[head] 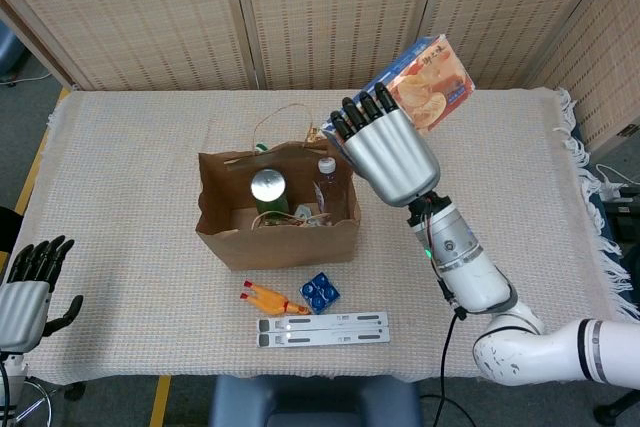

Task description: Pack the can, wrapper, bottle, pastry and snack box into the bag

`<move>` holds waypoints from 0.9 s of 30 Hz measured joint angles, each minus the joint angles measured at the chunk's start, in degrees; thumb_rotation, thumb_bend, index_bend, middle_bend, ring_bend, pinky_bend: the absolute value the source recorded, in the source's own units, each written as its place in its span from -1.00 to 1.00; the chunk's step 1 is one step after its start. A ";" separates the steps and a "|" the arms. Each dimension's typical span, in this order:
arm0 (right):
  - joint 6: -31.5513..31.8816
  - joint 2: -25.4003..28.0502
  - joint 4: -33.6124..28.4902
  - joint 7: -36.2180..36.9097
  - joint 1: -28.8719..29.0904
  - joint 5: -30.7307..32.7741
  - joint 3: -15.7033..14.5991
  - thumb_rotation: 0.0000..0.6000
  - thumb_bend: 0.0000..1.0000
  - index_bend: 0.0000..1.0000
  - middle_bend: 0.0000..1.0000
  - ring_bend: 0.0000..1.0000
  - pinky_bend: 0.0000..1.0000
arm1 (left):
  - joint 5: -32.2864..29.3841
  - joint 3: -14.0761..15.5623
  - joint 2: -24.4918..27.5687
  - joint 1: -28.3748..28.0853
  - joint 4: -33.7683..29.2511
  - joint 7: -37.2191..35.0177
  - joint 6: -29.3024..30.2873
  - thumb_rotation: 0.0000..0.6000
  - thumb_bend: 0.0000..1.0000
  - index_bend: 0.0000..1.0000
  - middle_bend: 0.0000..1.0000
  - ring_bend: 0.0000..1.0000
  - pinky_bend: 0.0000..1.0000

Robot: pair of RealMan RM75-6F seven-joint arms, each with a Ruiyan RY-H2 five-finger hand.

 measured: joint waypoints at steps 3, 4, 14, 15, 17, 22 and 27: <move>-0.69 -1.82 -0.84 -7.69 3.37 -0.51 -0.17 1.00 -0.63 0.06 0.22 0.29 0.38 | 0.06 0.04 0.07 0.03 0.05 -0.29 -0.01 1.00 -0.28 -0.99 -1.00 -1.00 -1.00; -1.17 -2.72 -0.81 -10.80 4.75 -0.77 -0.45 1.00 -0.63 0.06 0.22 0.29 0.38 | 0.09 0.06 0.09 0.04 0.08 -0.41 -0.02 1.00 -0.28 -0.99 -1.00 -1.00 -1.00; -9.91 -8.08 2.04 -31.71 15.18 0.64 -6.52 1.00 -0.63 0.09 0.22 0.26 0.36 | 0.19 0.16 0.53 -0.01 0.18 -1.55 -0.43 1.00 -0.28 -0.99 -1.00 -1.00 -1.00; -10.65 -8.24 2.35 -33.14 15.86 1.14 -7.30 1.00 -0.63 0.09 0.22 0.26 0.36 | 0.22 0.17 0.56 -0.03 0.18 -1.57 -0.46 1.00 -0.28 -0.99 -1.00 -1.00 -1.00; -12.06 -8.51 3.01 -36.36 17.33 2.41 -9.13 1.00 -0.63 0.09 0.22 0.26 0.36 | 0.25 0.20 0.57 -0.03 0.18 -1.57 -0.48 1.00 -0.28 -0.99 -1.00 -1.00 -1.00; -14.06 -9.12 4.30 -41.04 20.06 5.56 -12.58 1.00 -0.63 0.09 0.22 0.26 0.36 | 0.28 0.22 0.60 -0.04 0.18 -1.58 -0.52 1.00 -0.28 -0.99 -1.00 -1.00 -1.00; -14.48 -9.66 4.77 -43.65 21.28 7.30 -14.88 1.00 -0.63 -0.20 0.13 -0.04 0.12 | 0.20 0.20 0.65 -0.07 0.01 -1.39 -0.63 1.00 -0.28 -0.99 -1.00 -1.00 -1.00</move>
